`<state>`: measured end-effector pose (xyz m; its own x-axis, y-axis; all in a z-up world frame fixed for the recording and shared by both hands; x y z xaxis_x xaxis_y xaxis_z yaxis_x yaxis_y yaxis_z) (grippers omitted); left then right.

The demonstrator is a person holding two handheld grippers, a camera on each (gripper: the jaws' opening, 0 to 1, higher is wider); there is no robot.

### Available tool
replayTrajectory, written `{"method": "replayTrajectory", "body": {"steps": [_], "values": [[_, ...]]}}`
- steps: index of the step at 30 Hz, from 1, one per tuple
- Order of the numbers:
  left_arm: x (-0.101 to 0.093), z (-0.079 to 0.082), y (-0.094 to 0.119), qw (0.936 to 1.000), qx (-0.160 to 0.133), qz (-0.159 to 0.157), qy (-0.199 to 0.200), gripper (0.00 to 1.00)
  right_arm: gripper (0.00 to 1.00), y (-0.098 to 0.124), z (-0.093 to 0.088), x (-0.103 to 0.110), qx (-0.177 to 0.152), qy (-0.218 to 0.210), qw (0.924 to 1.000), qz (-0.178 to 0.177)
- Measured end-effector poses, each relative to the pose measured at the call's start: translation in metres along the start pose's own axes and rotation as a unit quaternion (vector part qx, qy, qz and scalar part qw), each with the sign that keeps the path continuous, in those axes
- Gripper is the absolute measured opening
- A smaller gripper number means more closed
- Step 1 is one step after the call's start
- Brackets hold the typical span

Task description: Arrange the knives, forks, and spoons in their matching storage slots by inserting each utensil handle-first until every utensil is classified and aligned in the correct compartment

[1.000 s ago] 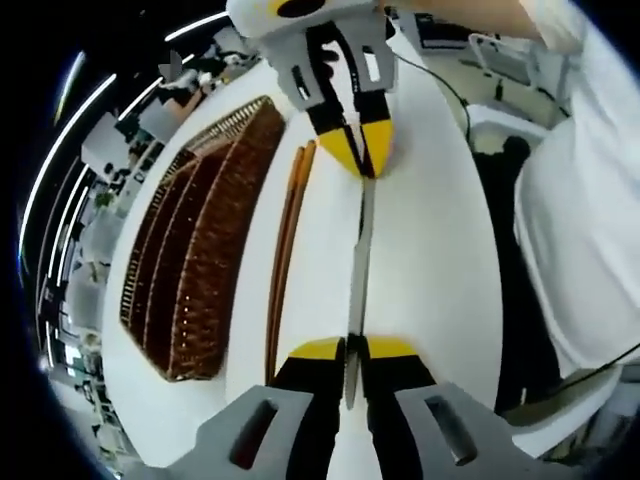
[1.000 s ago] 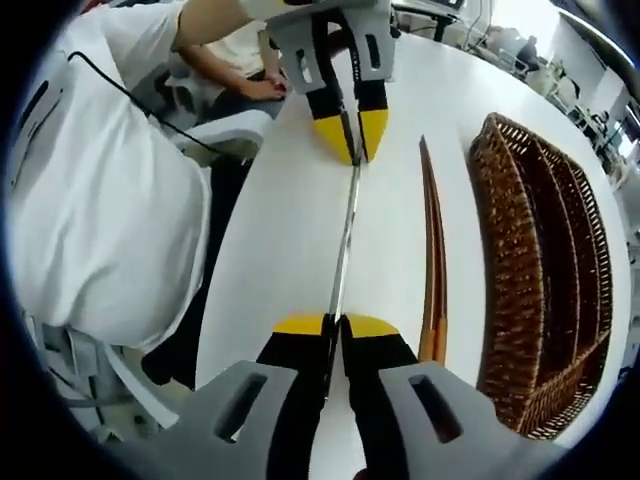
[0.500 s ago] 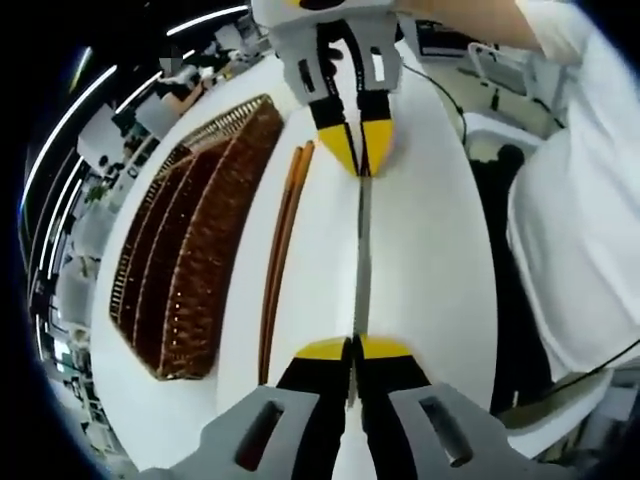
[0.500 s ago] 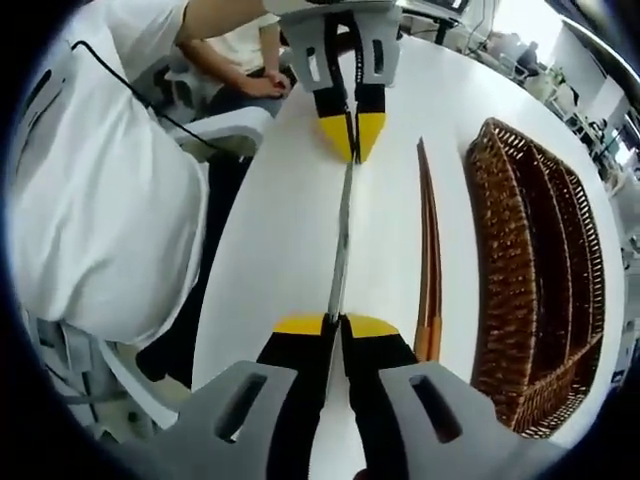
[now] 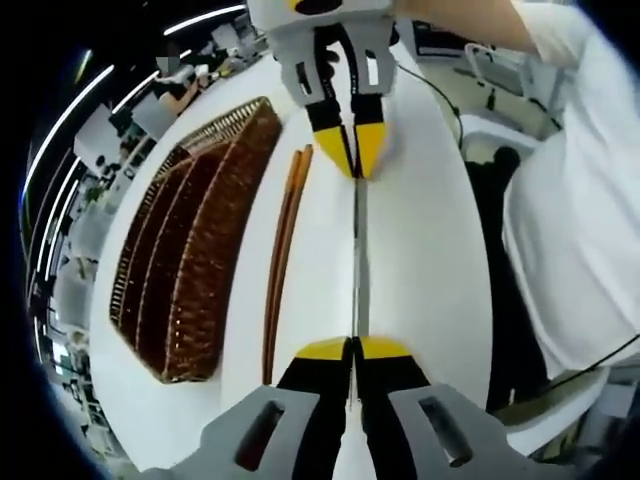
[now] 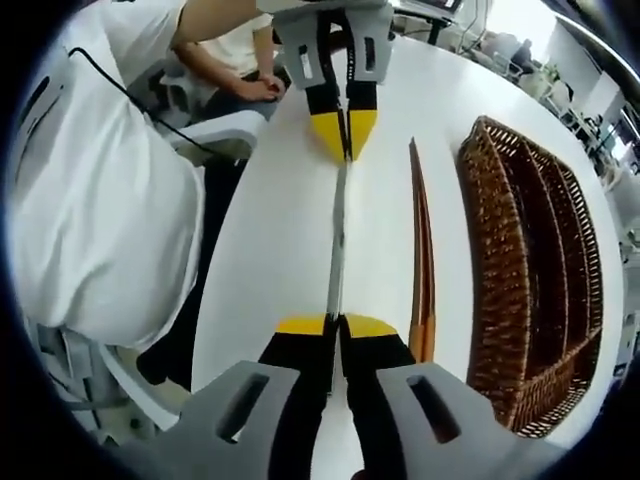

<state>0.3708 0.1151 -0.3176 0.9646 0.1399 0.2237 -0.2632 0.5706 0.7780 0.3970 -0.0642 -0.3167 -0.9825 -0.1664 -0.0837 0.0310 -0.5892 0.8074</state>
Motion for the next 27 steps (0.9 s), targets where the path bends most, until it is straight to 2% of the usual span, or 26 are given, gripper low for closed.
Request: {"method": "replayTrajectory", "body": {"steps": [17, 27], "values": [[0.017, 0.014, 0.012, 1.0, -0.001, 0.004, -0.007, 0.0, 0.03, 0.021, 0.011, -0.014, -0.004, -0.004, 0.9999, -0.013], [0.039, 0.027, 0.022, 1.0, -0.004, 0.0, -0.002, 0.0, 0.03, 0.038, 0.019, -0.027, -0.002, -0.008, 0.9998, -0.017]]}}
Point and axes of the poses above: the point that each gripper's makers call its tool centre point, and the gripper's own axes: y roughly backward along the fingers, x roughly to its left, z roughly out of its top, the point moved 8 cm from there along y, roughly backward along the fingers, and after that the axes turned 10 degrees about -x, right-handed, at the moved point
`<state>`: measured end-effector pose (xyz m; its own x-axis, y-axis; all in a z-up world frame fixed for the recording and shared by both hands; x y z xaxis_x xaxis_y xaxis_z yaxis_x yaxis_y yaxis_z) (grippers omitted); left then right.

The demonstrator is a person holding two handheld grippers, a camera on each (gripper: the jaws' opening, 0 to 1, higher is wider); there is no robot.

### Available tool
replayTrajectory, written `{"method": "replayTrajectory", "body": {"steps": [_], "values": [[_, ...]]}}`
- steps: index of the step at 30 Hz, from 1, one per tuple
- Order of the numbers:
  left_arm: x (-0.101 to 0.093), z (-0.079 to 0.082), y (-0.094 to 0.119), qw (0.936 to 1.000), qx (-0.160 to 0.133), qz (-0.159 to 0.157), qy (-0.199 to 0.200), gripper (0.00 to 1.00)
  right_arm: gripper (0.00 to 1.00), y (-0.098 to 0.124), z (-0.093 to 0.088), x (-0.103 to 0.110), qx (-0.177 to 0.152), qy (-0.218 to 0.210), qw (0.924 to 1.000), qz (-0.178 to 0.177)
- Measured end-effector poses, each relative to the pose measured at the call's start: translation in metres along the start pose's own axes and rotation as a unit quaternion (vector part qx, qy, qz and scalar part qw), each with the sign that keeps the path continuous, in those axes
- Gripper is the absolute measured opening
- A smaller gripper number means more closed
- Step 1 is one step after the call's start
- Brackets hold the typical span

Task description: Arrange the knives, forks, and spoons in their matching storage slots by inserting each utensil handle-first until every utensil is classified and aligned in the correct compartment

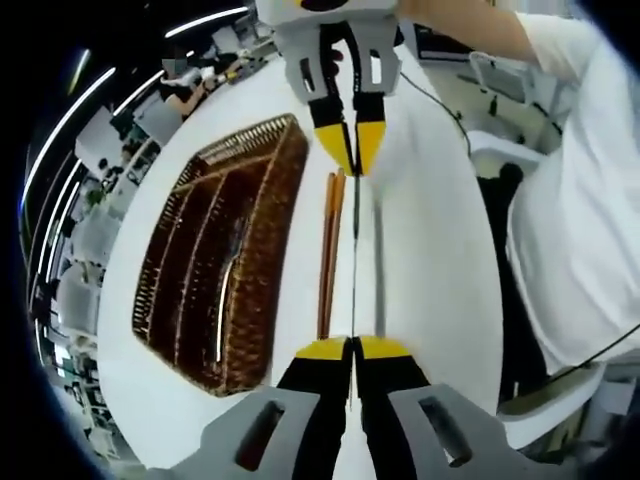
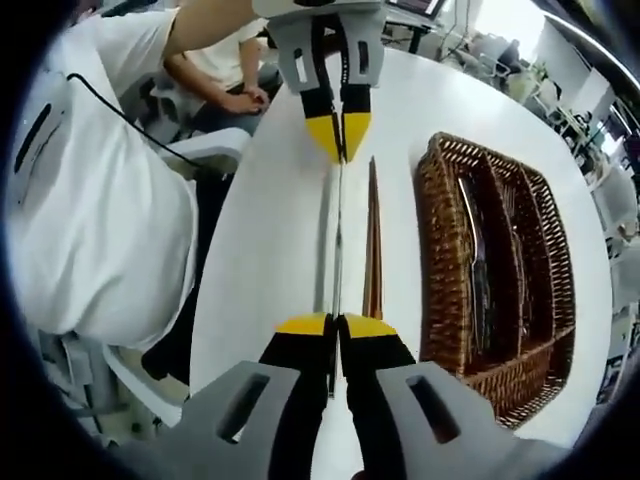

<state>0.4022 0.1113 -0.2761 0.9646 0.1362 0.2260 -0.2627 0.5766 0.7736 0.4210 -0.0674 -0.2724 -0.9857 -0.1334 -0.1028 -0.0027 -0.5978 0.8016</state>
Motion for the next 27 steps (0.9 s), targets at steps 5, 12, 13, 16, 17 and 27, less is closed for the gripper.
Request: {"method": "replayTrajectory", "body": {"steps": [5, 12, 13, 16, 17, 27], "values": [[0.012, 0.006, 0.004, 1.0, 0.001, -0.002, 0.001, 0.0, 0.03, 0.008, 0.002, -0.013, -0.004, -0.008, 1.0, 0.0], [0.033, 0.012, 0.01, 1.0, 0.002, -0.002, 0.008, 0.01, 0.03, 0.02, 0.008, -0.035, -0.007, -0.012, 0.9999, 0.0], [0.035, 0.013, 0.01, 0.9999, 0.002, -0.004, 0.01, 0.0, 0.03, 0.021, 0.008, -0.037, -0.007, -0.012, 0.9999, 0.001], [0.043, 0.013, 0.009, 0.9999, 0.005, -0.006, 0.012, 0.0, 0.03, 0.023, 0.01, -0.049, -0.007, -0.014, 0.9999, 0.0], [0.045, 0.013, 0.009, 0.9999, 0.006, -0.007, 0.013, 0.0, 0.03, 0.023, 0.01, -0.051, -0.007, -0.015, 0.9999, 0.001], [0.069, 0.01, 0.004, 0.9995, 0.01, -0.017, 0.023, 0.01, 0.03, 0.019, 0.008, -0.075, -0.01, -0.03, 0.9995, 0.006]]}}
Point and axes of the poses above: the point that each gripper's makers call its tool centre point, and the gripper's own axes: y roughly backward along the fingers, x roughly to its left, z roughly out of its top, the point moved 8 cm from there along y, roughly backward along the fingers, and after that the axes turned 10 degrees about -x, right-handed, at the moved point
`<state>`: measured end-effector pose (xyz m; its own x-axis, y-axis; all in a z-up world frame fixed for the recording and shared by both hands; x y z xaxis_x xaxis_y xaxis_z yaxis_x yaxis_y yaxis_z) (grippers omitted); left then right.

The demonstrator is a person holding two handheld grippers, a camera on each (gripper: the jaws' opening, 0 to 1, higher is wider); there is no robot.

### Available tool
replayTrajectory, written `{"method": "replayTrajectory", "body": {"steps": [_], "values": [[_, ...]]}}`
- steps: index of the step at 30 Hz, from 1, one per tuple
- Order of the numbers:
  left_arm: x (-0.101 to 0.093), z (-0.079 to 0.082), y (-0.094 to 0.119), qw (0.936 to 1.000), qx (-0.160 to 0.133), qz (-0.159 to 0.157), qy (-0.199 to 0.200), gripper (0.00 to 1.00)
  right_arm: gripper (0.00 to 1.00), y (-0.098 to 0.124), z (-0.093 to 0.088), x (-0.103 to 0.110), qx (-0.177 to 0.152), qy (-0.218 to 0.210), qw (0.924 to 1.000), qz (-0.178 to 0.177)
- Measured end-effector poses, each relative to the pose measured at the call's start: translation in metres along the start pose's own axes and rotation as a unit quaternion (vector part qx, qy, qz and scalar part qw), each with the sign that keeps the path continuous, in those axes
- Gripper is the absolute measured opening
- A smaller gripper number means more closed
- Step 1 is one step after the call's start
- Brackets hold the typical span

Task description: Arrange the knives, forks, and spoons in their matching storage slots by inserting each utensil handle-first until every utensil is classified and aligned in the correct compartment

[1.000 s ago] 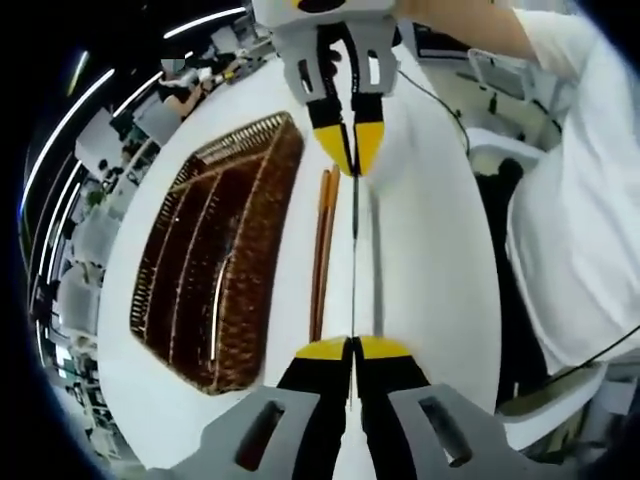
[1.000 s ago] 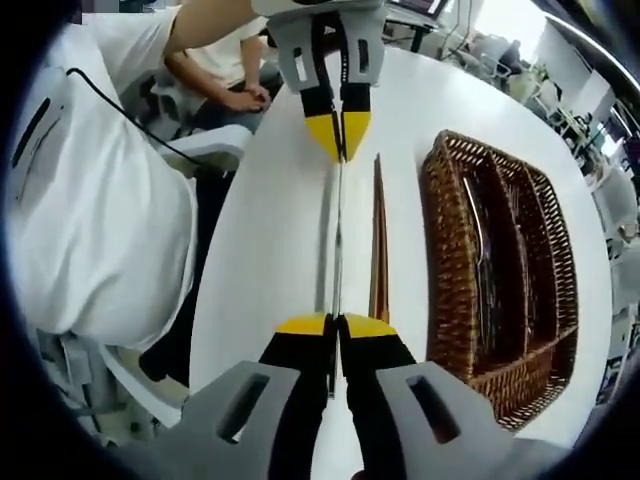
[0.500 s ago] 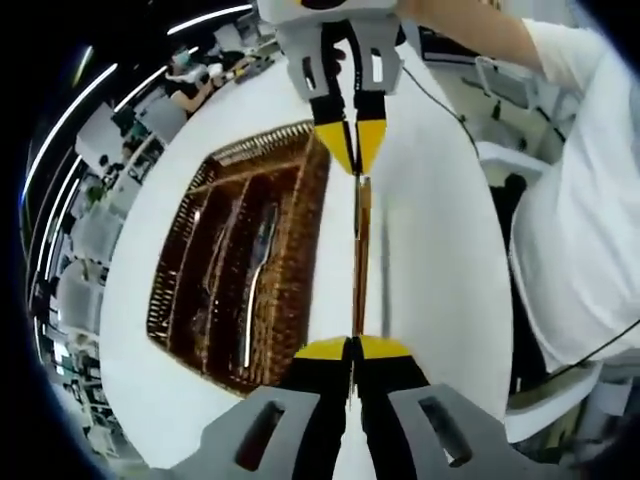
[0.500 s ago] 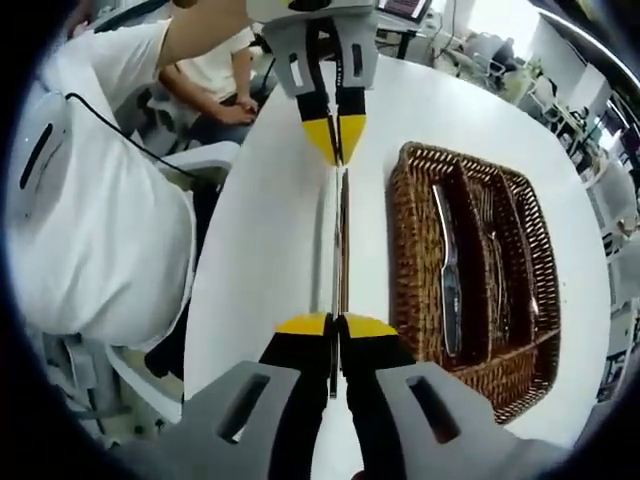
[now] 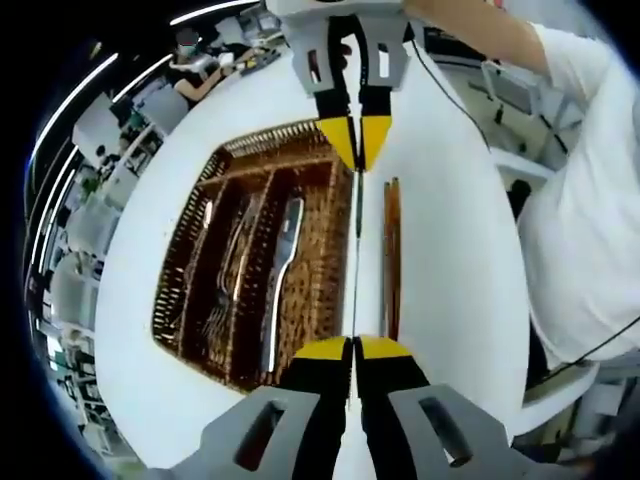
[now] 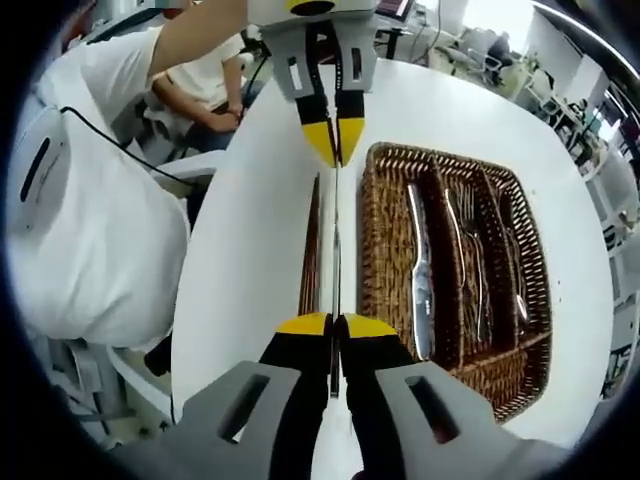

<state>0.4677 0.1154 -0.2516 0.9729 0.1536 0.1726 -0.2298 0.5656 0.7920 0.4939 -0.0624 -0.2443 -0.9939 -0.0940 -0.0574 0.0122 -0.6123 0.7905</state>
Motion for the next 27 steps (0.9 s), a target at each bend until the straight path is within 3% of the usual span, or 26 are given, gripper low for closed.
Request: {"method": "replayTrajectory", "body": {"steps": [3, 19, 24, 25, 27], "values": [[0.0, 0.001, -0.002, 1.0, 0.002, -0.002, 0.001, 0.01, 0.03, -0.001, 0.0, -0.005, 0.001, -0.004, 1.0, 0.001], [0.038, -0.015, -0.023, 0.9995, 0.013, -0.022, 0.019, 0.01, 0.02, -0.023, -0.016, -0.034, 0.003, -0.027, 0.9994, 0.023], [0.046, -0.023, -0.033, 0.999, 0.033, -0.027, 0.016, 0.01, 0.0, -0.028, -0.02, -0.041, 0.0, -0.033, 0.999, 0.03], [0.047, -0.028, -0.031, 0.9979, 0.048, -0.029, 0.033, 0.01, 0.0, -0.025, -0.021, -0.051, -0.001, -0.036, 0.9989, 0.031], [0.051, -0.026, -0.035, 0.9991, 0.024, -0.032, 0.016, 0.0, 0.0, -0.027, -0.022, -0.055, 0.0, -0.035, 0.9989, 0.031]]}}
Point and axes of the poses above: the point that each gripper's makers call its tool centre point, and the gripper's own axes: y roughly backward along the fingers, x roughly to its left, z roughly out of its top, the point moved 8 cm from there along y, roughly backward along the fingers, and after that the axes turned 10 degrees about -x, right-handed, at the moved point
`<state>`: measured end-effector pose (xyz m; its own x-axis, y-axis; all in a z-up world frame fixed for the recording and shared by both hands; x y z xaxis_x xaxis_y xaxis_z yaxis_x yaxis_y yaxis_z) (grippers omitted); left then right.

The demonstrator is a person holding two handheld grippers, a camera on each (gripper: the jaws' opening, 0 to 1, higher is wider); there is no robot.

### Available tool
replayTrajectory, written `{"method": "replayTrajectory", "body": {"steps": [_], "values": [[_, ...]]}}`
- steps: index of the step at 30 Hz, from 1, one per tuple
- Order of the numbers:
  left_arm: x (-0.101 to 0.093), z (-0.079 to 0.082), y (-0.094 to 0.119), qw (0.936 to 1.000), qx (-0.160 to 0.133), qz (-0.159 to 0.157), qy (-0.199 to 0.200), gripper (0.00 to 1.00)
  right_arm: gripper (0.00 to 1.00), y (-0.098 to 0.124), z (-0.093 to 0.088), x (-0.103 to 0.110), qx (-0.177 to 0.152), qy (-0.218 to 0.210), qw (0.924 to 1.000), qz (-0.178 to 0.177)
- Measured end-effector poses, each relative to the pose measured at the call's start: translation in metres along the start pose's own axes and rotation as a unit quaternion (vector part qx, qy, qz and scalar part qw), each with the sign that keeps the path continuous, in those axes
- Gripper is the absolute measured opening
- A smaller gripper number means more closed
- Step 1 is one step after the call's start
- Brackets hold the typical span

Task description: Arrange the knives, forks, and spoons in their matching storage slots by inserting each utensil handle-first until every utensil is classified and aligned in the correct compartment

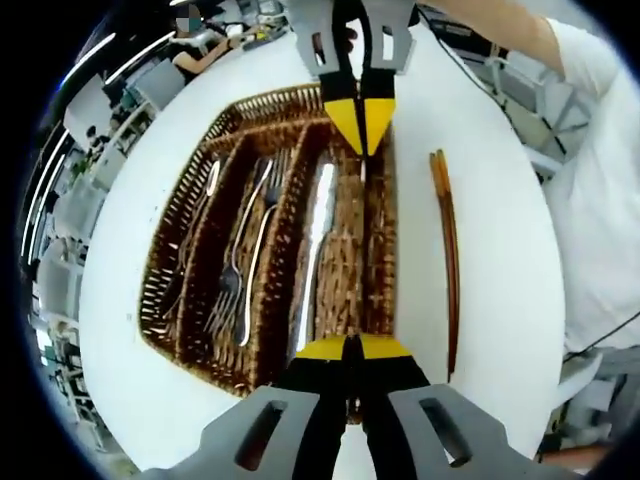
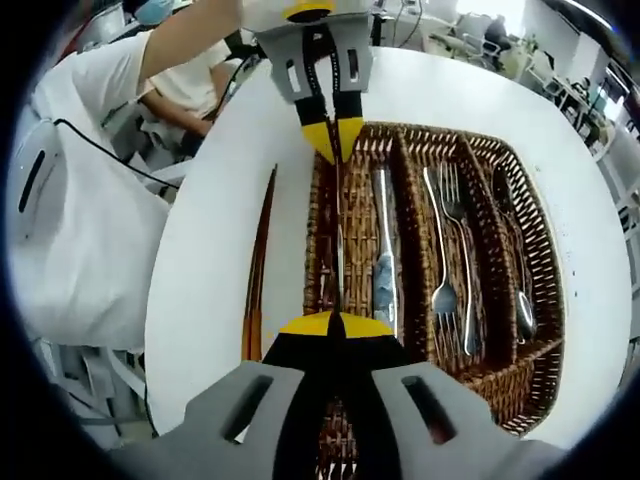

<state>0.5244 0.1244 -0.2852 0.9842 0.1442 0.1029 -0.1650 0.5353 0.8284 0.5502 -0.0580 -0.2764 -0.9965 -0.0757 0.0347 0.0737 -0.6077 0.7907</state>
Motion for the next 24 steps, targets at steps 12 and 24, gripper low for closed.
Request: {"method": "replayTrajectory", "body": {"steps": [12, 24], "values": [[0.007, -0.004, -0.015, 0.9998, 0.011, -0.013, 0.006, 0.0, 0.05, -0.011, -0.004, -0.01, -0.003, 0.0, 0.9997, 0.024], [0.007, -0.006, -0.018, 0.9998, 0.01, -0.016, 0.011, 0.01, 0.04, -0.02, -0.015, -0.007, 0.025, 0.018, 0.999, 0.033]]}}
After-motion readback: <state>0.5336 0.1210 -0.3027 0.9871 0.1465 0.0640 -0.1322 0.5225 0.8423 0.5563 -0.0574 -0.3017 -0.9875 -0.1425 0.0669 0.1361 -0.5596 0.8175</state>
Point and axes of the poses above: the point that each gripper's makers call its tool centre point, and the gripper's own axes: y roughly backward along the fingers, x roughly to its left, z roughly out of its top, the point moved 8 cm from there along y, roughly backward along the fingers, and after that the axes turned 10 degrees about -x, right-handed, at the moved point
